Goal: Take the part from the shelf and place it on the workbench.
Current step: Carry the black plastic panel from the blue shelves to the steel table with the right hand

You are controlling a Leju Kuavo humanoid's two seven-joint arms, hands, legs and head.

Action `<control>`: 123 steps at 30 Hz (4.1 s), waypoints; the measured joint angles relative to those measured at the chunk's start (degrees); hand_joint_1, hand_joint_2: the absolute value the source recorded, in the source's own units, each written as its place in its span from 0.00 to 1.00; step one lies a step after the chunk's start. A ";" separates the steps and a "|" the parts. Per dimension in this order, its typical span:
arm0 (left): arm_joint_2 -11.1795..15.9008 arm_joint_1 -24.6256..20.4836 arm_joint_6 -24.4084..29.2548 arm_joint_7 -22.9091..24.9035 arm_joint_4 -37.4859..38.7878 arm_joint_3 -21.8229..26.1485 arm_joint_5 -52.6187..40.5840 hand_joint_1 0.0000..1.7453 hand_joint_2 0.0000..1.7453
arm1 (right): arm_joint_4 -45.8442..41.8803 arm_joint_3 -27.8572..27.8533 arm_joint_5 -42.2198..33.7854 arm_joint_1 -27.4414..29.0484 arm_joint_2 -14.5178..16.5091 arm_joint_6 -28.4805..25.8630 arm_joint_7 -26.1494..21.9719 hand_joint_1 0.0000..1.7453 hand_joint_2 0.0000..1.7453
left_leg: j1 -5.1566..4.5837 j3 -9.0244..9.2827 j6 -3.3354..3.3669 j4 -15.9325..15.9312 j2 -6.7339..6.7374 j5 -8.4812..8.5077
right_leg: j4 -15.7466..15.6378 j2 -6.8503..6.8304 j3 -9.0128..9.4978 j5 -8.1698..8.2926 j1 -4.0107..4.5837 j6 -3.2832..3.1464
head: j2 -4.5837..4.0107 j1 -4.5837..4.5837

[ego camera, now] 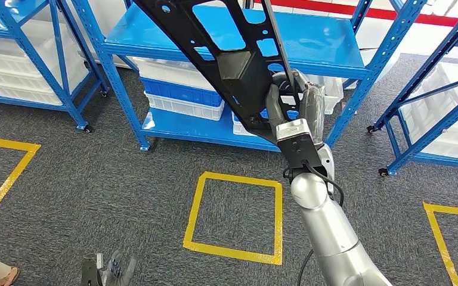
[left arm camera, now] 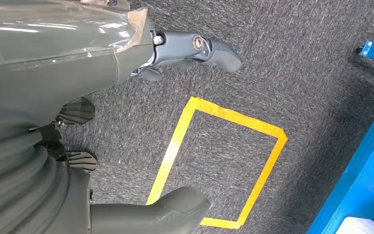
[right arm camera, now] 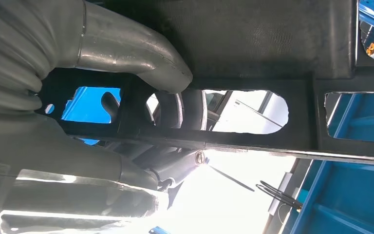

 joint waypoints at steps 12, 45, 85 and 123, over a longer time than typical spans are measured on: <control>0.03 -0.02 -0.01 -0.04 -0.01 0.00 0.00 0.00 1.00 | 0.01 0.00 0.88 -0.01 -0.14 -0.42 0.00 1.00 1.00 | -0.15 -0.11 0.42 -0.11 -0.06 0.15 | -0.39 -0.06 0.23 0.34 -0.36 0.49 | 0.00 -0.05; 0.86 0.27 0.33 0.03 -0.28 0.01 -0.21 0.00 1.00 | 1.03 -0.44 1.87 2.96 -1.43 -1.73 -0.14 1.00 1.00 | -0.96 0.29 1.91 -1.06 1.31 0.73 | 2.96 -3.09 1.02 -4.03 1.62 -2.78 | 0.00 -0.39; 12.11 -3.04 -2.33 1.81 -2.62 -2.73 -8.13 0.00 1.00 | -3.00 -5.60 3.34 11.32 -4.57 -1.10 0.26 1.00 1.00 | -0.60 -1.91 1.20 -0.26 -4.37 2.23 | 6.61 1.91 0.06 -5.87 0.46 -1.21 | 0.00 -0.45; 4.56 -0.54 -6.17 -1.15 -1.91 4.75 -5.92 0.00 1.00 | -6.78 -8.02 -2.55 18.06 -4.16 -0.31 -4.10 1.00 1.00 | -0.14 -4.35 -0.93 4.41 -2.58 -0.77 | 1.42 0.43 2.43 -4.00 -0.12 -2.79 | 0.00 -0.57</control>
